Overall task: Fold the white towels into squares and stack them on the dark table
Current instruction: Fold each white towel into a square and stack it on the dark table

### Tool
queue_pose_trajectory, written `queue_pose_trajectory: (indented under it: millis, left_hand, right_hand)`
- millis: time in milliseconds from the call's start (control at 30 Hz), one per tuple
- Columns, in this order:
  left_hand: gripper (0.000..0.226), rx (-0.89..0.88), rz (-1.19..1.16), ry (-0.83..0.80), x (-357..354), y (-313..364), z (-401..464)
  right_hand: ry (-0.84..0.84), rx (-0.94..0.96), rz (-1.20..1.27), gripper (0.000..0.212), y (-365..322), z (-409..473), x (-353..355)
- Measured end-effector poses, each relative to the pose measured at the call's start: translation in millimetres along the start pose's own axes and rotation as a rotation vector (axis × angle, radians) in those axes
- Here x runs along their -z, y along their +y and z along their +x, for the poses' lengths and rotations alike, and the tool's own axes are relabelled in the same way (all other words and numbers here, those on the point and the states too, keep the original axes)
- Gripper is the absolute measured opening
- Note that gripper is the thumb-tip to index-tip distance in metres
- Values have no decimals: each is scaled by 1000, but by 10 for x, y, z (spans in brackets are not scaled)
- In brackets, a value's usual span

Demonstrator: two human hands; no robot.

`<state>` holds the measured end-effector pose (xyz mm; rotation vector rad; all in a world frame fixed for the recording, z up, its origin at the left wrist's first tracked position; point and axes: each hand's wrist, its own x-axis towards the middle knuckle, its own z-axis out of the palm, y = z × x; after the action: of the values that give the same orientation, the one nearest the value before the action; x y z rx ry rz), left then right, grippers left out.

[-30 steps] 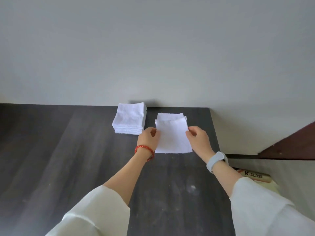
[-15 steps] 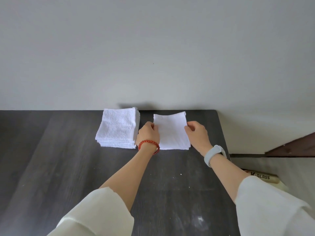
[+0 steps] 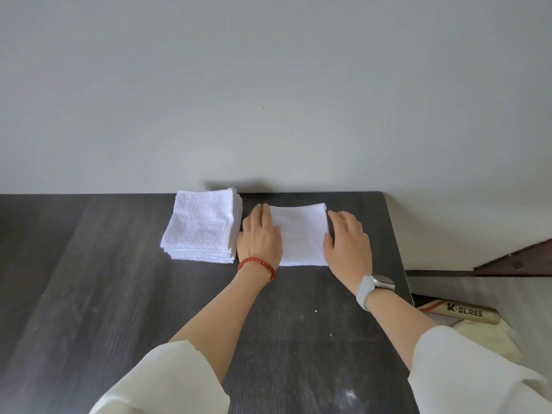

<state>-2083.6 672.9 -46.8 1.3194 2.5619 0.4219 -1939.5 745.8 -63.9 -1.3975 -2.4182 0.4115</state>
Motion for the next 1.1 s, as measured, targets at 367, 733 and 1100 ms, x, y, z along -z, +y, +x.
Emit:
queue_pose_trajectory:
  millis: [367, 733, 1100]
  left_hand:
    - [56, -118, 209, -206, 8, 62, -69]
    - [39, -290, -91, 61, 1370, 654, -952]
    - [35, -559, -377, 40, 1642, 1548, -3661]
  right_hand:
    - [-303, 113, -204, 53, -94, -53, 228]
    - [-70, -68, 461, 31, -486, -599, 1636]
    - [222, -248, 416, 28, 77, -3531, 3347]
